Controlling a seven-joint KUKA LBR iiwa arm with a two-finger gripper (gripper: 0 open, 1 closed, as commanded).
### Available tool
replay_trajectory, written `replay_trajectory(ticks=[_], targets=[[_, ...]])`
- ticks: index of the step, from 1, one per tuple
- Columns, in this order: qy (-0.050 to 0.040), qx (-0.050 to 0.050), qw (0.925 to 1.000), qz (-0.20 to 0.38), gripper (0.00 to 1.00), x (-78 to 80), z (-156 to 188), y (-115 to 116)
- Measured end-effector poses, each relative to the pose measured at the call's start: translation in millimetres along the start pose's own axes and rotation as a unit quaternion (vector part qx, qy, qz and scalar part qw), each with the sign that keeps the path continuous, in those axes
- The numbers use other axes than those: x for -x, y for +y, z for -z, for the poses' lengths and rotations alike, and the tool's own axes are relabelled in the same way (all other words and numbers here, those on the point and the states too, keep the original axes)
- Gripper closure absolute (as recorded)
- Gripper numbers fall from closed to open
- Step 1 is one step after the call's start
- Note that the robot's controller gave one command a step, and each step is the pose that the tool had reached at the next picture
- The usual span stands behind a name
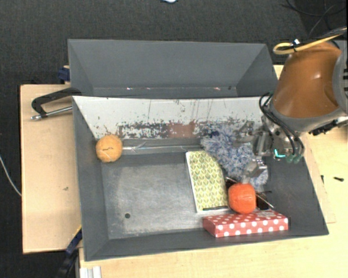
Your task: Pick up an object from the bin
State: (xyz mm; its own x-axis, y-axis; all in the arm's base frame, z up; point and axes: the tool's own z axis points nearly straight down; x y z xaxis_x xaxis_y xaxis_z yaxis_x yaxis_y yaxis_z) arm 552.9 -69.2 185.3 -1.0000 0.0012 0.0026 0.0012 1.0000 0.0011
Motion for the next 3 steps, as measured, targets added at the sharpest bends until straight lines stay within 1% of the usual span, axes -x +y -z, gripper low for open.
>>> replay_trajectory(ticks=[1,2,3], targets=[[-0.0027,0.0,1.0,0.001,0.0,1.4,2.7,0.2],[-0.0066,-0.001,1.0,0.007,0.0,11.4,-40.9,-2.1],[-0.0031,0.0,0.9992,-0.039,1.0,22.8,-107.6,15.8]])
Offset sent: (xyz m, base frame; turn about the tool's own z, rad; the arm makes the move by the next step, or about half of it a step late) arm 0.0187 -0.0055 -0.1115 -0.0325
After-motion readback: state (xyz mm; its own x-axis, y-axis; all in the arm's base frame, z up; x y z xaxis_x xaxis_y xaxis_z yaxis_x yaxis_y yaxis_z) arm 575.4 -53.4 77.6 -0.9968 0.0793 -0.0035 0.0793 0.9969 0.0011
